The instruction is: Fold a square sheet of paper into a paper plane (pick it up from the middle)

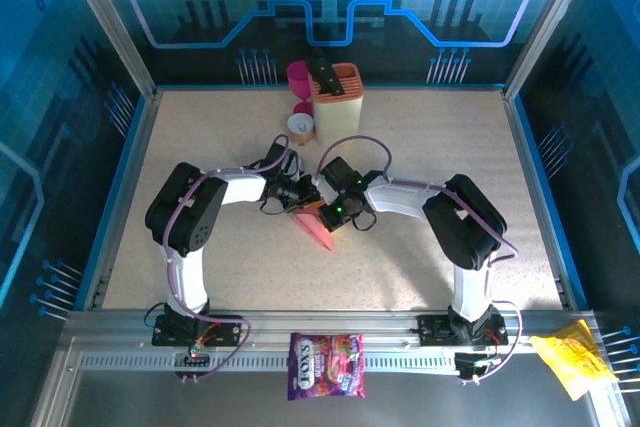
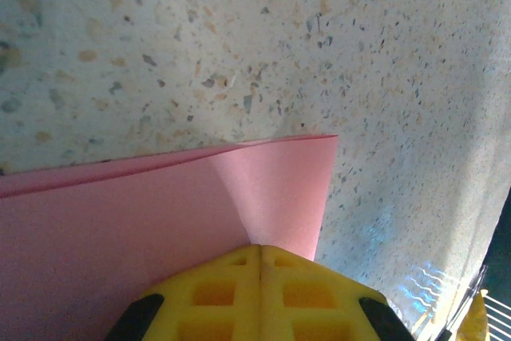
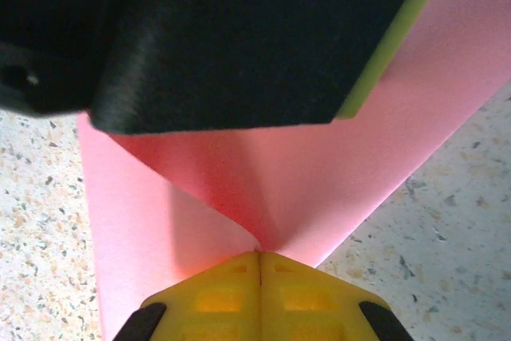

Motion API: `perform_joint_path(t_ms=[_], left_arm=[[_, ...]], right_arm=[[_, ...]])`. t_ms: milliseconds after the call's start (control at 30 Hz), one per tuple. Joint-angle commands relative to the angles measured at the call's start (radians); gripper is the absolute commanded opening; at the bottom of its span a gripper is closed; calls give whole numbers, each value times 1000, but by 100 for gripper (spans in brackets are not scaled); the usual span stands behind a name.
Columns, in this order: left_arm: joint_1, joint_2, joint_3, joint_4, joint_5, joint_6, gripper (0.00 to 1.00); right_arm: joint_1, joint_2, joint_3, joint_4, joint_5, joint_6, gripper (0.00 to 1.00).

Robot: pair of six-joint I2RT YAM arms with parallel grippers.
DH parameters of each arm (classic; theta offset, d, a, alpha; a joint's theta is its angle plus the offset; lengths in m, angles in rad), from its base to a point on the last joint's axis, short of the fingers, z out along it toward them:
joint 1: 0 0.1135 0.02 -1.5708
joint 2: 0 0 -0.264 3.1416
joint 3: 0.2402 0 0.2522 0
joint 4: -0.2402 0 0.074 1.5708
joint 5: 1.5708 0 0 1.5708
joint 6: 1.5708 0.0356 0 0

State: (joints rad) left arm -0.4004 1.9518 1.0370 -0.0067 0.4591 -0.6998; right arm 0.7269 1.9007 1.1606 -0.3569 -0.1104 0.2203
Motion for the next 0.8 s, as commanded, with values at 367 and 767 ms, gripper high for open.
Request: perform_joint_path(t_ms=[367,767], left_arm=[[0,13,-35,-43,-22,0,0],[0,13,-50,-33,-27,1,0]], right_arm=[[3,-33,-64,41,-35,57,0],[8,-101,-93,70,-77,106,0]])
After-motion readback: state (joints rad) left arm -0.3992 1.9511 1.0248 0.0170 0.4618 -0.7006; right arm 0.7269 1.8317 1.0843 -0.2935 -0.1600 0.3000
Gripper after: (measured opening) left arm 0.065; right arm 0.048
